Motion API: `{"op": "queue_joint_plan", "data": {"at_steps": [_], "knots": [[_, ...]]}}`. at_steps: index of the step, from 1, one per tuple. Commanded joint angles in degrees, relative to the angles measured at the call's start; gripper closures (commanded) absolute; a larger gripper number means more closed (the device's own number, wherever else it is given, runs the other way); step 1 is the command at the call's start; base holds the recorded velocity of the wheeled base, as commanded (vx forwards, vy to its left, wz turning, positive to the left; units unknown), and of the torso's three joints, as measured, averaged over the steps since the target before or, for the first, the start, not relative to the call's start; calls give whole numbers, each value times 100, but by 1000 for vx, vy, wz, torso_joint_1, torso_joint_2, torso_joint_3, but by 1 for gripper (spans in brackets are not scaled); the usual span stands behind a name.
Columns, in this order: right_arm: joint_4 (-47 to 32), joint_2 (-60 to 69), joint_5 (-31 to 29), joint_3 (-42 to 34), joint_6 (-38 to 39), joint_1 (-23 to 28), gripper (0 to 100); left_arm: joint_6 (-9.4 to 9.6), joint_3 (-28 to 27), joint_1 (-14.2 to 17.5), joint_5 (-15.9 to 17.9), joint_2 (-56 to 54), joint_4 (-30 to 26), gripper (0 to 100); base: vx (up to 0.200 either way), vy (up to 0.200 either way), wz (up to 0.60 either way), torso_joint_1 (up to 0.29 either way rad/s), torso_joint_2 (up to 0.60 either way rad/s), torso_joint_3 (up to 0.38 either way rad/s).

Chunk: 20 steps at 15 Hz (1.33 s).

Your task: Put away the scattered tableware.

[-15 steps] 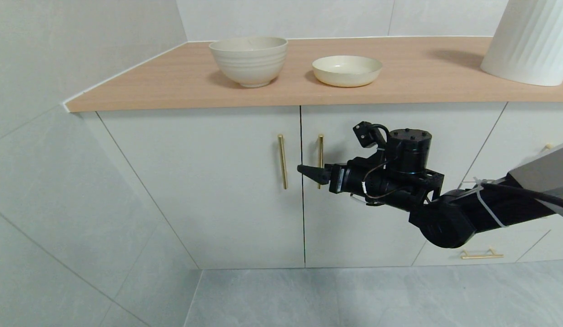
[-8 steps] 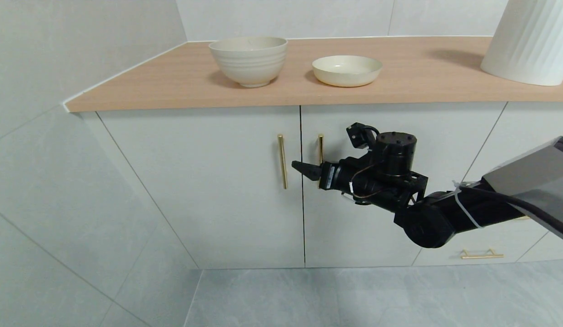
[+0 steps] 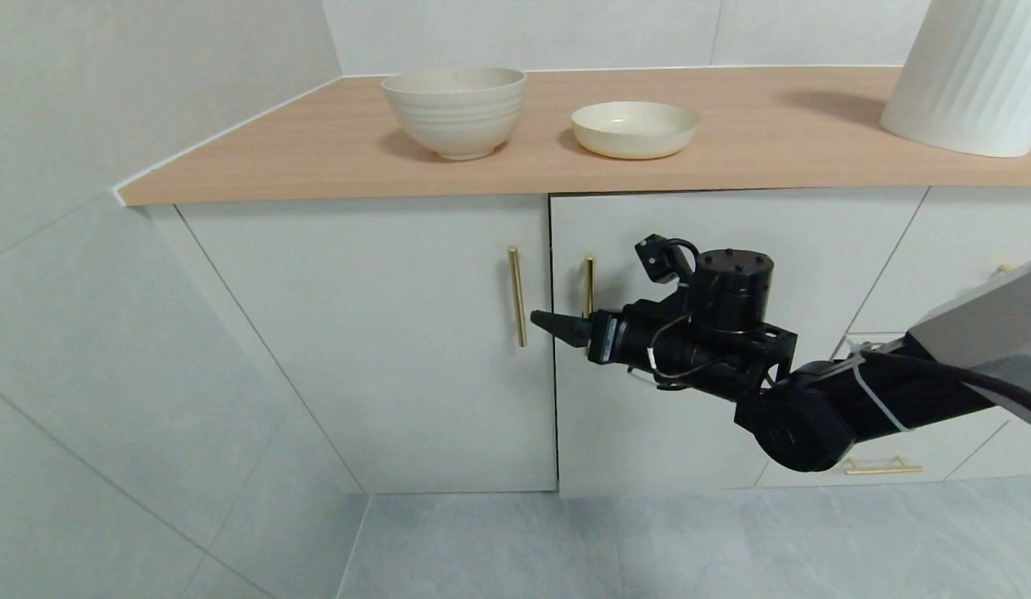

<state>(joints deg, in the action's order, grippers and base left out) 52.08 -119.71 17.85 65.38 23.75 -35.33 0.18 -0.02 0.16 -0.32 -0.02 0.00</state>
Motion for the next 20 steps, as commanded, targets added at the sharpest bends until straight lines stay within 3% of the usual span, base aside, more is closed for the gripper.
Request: {"op": "queue_joint_plan", "data": {"at_steps": [1,5,7,14,17,19,20], "knots": [[4,396,386,-315,86,-18,0,-1,2,2,-3,2,0,0,0,0,0,0,0,0],[13,835,632,-913,86,-18,0,-1,2,2,-3,2,0,0,0,0,0,0,0,0],[241,1249,834,-1563,86,-88,0,-1,2,2,-3,2,0,0,0,0,0,0,0,0],[452,2611,2074,-3444,77,-150,0,43,2,2,-3,2,0,0,0,0,0,0,0,0],[452,2954,2223,-3831,51,-167,0,26,-6,2,-21,2,26,0,0,0,0,0,0,0],[452,2998,2223,-3945,51,-167,0,43,-340,2,49,11,158,0,0,0,0,0,0,0],[452,3006,2214,-4033,51,-167,0,43,-745,-25,260,161,0,0,0,0,0,0,0,0]]}}
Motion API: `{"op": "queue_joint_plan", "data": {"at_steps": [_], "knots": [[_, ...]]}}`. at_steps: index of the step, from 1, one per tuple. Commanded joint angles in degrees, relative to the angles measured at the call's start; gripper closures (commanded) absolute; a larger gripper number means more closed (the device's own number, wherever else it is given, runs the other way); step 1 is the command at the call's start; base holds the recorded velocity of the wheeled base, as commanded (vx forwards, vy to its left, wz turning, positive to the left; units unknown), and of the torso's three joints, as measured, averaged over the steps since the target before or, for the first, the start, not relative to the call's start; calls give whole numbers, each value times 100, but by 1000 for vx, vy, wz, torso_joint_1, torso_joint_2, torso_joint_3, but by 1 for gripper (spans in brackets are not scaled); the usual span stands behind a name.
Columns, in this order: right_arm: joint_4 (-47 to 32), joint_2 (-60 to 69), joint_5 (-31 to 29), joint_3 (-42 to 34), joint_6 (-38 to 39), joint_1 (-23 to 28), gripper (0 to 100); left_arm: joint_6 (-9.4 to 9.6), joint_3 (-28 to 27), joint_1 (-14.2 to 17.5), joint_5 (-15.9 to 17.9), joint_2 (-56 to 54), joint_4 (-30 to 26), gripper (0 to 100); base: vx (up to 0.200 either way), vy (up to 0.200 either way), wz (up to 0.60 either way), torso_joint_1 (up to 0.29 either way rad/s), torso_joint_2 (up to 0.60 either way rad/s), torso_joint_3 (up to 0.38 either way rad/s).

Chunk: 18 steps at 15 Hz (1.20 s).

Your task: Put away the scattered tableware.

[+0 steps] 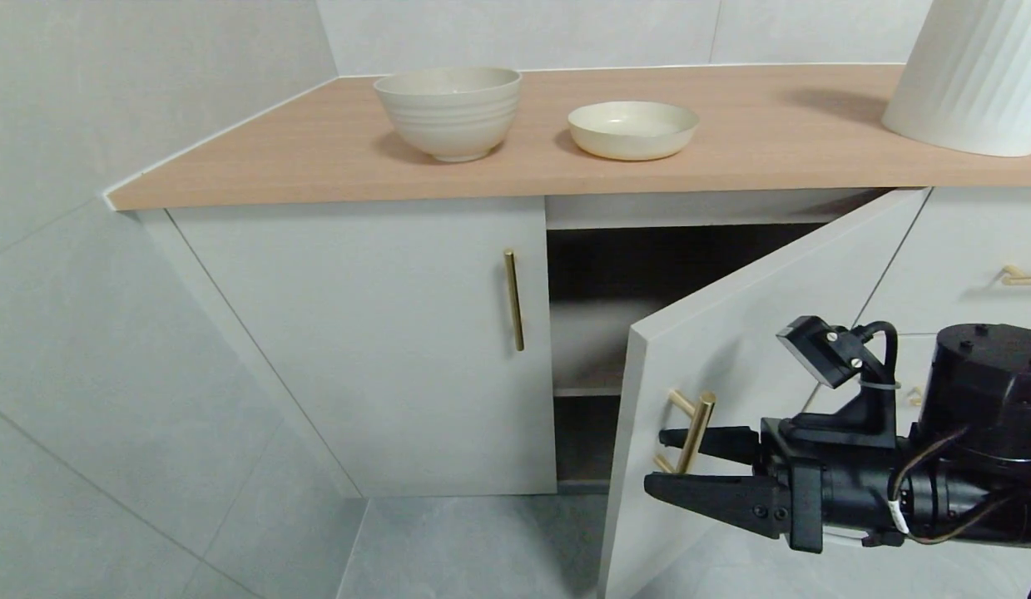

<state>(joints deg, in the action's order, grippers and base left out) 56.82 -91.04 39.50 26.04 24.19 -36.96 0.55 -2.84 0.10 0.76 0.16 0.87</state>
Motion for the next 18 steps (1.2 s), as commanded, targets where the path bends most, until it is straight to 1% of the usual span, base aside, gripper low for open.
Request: {"op": "queue_joint_plan", "data": {"at_steps": [1,2,3,4,5,6,7,8,9,10,11,12,13,14,15,16,17,18], "knots": [[-22,227,58,-301,-2,-4,0,-2,-1228,-36,663,678,-526,0,0,0,0,0,0,0],[-22,289,58,-415,-2,-4,0,-20,-1711,-36,1014,1232,-772,0,0,0,0,0,0,0],[-13,376,58,-512,-2,-4,0,-20,-1975,-36,1410,1865,-834,0,0,0,0,0,0,0],[-22,491,76,-644,-2,-4,0,-11,-2186,-36,1876,2551,-834,0,0,0,0,0,0,0],[-22,543,76,-705,-2,-4,0,-11,-2353,-36,2210,3078,-825,0,0,0,0,0,0,0],[-13,579,84,-767,-2,-13,0,-20,-2608,-45,2614,3763,-807,0,0,0,0,0,0,0],[-22,596,146,-793,-2,-13,0,-37,-2977,-98,2983,4721,-781,0,0,0,0,0,0,0],[-22,605,155,-802,-10,-13,0,-46,-3117,-177,3018,5091,-755,0,0,0,0,0,0,0],[-22,702,172,-855,-10,-13,0,-134,-3346,-528,3018,5987,-464,0,0,0,0,0,0,0],[-22,754,243,-872,-10,-13,0,-406,-3355,-836,3018,6453,80,0,0,0,0,0,0,0],[-22,763,260,-881,-10,-13,0,-494,-3355,-915,3009,6558,212,0,0,0,0,0,0,0],[-22,798,295,-899,-10,-13,0,-1250,-3337,-1601,2974,7288,1293,0,0,0,0,0,0,0],[-22,798,295,-899,-19,-13,0,-1558,-3284,-1935,2930,7604,1926,0,0,0,0,0,0,0],[-22,798,295,-899,-19,-4,0,-1698,-3196,-2251,2913,7903,2445,0,0,0,0,0,0,0],[-22,798,304,-899,-19,-13,0,-1707,-3135,-2471,2886,8132,2831,0,0,0,0,0,0,0],[-22,772,304,-899,-19,-4,0,-1681,-3073,-2787,2772,8633,3420,0,0,0,0,0,0,0],[-22,772,304,-899,-19,-4,0,-1619,-3029,-2866,2728,8975,3851,0,0,0,0,0,0,0],[-22,772,304,-908,-19,-4,0,-1426,-2748,-2875,2649,9239,4493,0,0,0,0,0,0,0]]}}
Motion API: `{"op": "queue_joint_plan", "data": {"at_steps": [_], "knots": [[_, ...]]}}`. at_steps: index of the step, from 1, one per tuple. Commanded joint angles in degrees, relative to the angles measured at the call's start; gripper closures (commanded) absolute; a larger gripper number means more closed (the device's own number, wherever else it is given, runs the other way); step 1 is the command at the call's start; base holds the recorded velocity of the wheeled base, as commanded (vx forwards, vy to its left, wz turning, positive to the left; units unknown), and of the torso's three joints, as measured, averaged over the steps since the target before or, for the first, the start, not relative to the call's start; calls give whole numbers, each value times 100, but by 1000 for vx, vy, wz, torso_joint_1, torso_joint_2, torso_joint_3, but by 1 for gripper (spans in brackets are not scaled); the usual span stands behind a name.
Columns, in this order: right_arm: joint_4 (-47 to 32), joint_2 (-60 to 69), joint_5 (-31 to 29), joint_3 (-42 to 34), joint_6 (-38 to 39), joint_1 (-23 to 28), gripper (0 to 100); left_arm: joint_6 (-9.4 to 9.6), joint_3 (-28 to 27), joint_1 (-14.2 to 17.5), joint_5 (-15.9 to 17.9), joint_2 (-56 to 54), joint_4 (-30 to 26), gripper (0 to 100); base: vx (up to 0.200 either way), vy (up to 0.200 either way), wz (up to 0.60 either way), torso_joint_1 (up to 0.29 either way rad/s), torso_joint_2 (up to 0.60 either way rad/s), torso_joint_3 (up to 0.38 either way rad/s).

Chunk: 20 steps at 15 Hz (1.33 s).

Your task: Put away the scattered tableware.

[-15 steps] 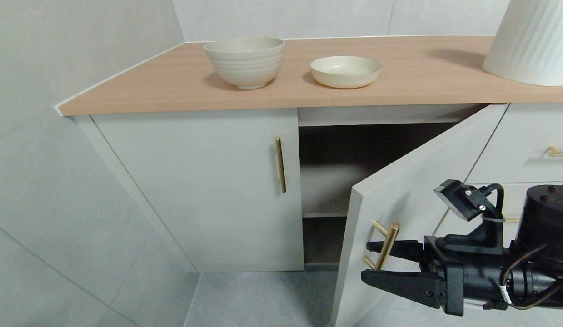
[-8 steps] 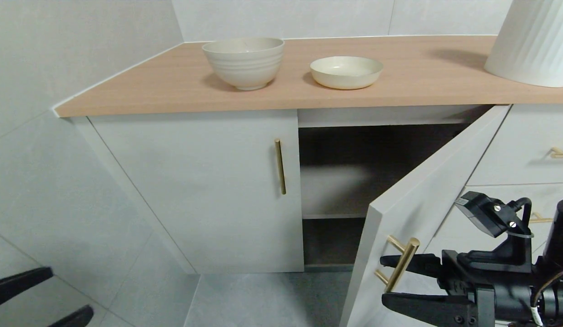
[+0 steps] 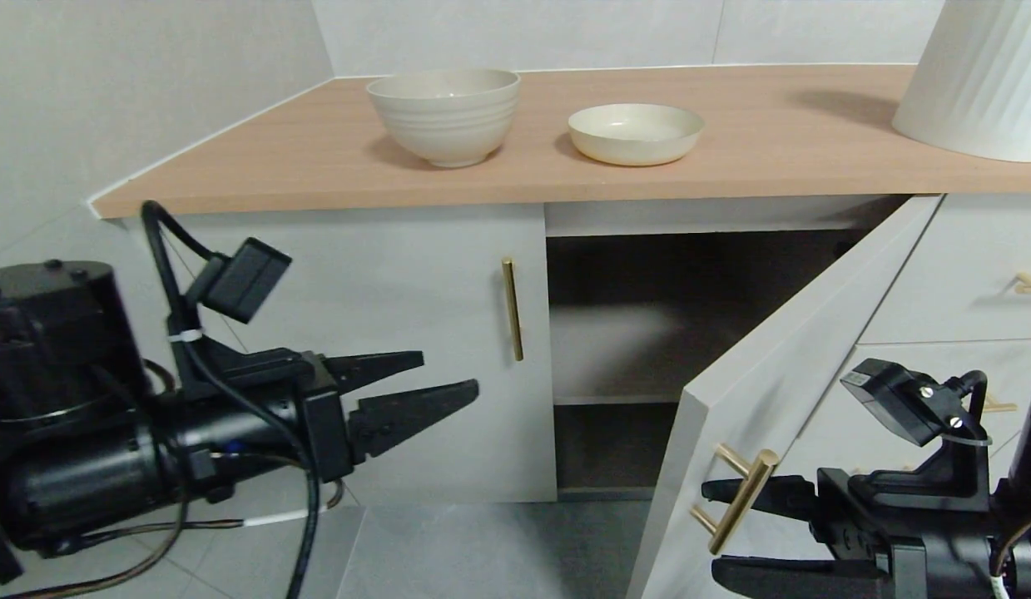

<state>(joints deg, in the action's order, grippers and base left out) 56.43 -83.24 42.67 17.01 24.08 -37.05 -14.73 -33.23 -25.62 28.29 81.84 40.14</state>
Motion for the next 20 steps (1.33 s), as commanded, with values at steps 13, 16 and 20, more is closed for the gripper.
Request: {"op": "queue_joint_plan", "data": {"at_steps": [13,16,20], "knots": [[17,-87,31,-75,-166,-4,0,339,-96,-1533,-1195,3233,3518,0,0,0,0,0,0,0],[17,-96,31,-83,-210,-4,0,330,-87,-1700,-1221,3251,3368,0,0,0,0,0,0,0],[17,-96,31,-83,-219,-4,0,330,-131,-1727,-1406,3242,3377,100,0,0,0,0,0,0]]}}
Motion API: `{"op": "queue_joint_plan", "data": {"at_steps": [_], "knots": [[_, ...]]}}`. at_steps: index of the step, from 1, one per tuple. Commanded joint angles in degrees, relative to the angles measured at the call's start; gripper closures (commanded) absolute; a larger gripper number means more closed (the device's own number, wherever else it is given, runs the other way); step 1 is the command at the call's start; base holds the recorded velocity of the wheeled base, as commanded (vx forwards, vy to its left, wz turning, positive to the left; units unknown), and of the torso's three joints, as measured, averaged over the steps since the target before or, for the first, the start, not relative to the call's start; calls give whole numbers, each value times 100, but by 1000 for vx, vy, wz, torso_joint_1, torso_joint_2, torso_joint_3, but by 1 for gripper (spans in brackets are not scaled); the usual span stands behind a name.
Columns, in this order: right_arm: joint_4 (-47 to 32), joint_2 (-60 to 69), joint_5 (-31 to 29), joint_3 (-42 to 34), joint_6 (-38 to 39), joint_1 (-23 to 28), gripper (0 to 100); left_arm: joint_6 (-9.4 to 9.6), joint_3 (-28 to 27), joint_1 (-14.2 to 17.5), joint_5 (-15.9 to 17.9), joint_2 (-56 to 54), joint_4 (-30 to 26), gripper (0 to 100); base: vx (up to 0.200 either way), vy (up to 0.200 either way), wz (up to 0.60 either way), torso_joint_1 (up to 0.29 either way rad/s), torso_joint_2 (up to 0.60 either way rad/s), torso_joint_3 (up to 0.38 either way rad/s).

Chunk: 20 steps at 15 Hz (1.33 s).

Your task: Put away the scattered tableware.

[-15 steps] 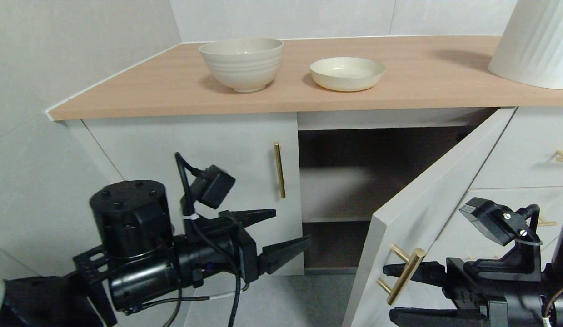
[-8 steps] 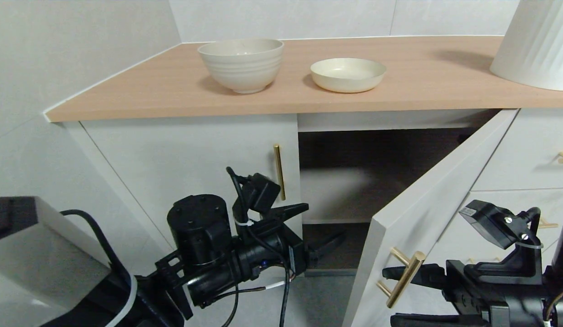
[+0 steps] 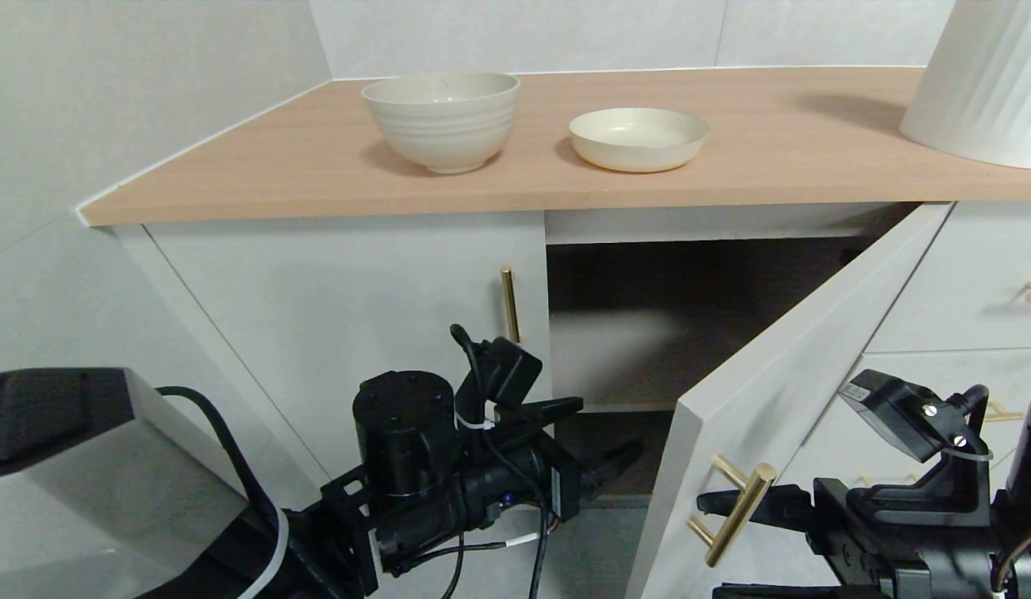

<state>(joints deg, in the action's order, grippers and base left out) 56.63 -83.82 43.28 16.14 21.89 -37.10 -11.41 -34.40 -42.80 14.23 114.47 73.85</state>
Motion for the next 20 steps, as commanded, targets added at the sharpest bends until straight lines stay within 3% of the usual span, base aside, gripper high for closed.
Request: {"op": "queue_joint_plan", "data": {"at_steps": [1,10,12,20], "knots": [[-2,-38,-30,-6,-1,1,0,-2,-93,-27,1,-12,-2,100,0,0,0,0,0,0],[-2,-29,-39,-41,-168,9,0,51,-75,-528,-52,-4,7,100,0,0,0,0,0,0],[-2,-20,-39,-50,-186,36,0,192,-67,-668,-43,-4,-46,100,0,0,0,0,0,0],[6,305,-65,-85,-194,836,0,218,-427,-835,-52,-39,-793,100,0,0,0,0,0,0]]}}
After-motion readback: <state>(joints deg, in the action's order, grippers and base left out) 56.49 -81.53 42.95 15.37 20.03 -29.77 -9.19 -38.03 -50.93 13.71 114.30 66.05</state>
